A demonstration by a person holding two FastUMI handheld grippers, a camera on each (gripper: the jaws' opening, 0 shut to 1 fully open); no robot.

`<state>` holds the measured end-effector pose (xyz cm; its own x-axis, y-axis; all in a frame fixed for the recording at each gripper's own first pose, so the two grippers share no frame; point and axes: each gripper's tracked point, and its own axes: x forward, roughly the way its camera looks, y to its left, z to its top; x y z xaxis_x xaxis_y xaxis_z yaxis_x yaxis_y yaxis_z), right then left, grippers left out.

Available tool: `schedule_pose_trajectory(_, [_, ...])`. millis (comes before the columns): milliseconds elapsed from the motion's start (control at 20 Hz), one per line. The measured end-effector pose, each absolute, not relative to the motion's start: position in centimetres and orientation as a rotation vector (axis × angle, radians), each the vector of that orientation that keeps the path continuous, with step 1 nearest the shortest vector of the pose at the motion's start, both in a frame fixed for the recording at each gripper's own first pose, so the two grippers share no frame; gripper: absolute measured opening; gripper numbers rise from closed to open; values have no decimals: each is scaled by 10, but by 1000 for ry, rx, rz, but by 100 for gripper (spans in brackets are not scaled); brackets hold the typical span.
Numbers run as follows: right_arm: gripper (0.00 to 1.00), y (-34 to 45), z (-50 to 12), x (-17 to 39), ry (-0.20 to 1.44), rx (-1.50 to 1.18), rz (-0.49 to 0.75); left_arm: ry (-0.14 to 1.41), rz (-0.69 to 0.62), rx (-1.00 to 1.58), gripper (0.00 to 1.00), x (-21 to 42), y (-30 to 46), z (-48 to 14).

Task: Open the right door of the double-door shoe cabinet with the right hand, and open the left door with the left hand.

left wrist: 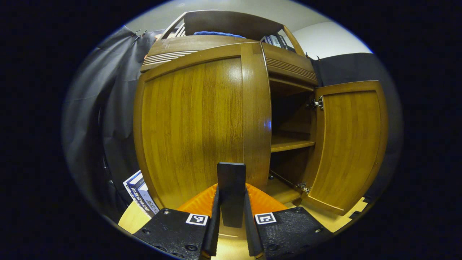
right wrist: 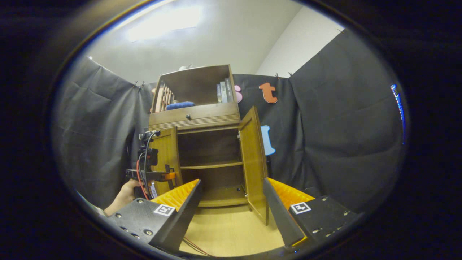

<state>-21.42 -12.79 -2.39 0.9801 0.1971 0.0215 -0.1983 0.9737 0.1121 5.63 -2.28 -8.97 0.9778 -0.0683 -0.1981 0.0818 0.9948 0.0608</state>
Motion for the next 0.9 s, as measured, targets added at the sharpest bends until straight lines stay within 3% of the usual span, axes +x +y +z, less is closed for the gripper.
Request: schedule_pose_trajectory(900, [100,-76,-34,-207,-9,99,255,133,-80,116,31,-15,28,-71])
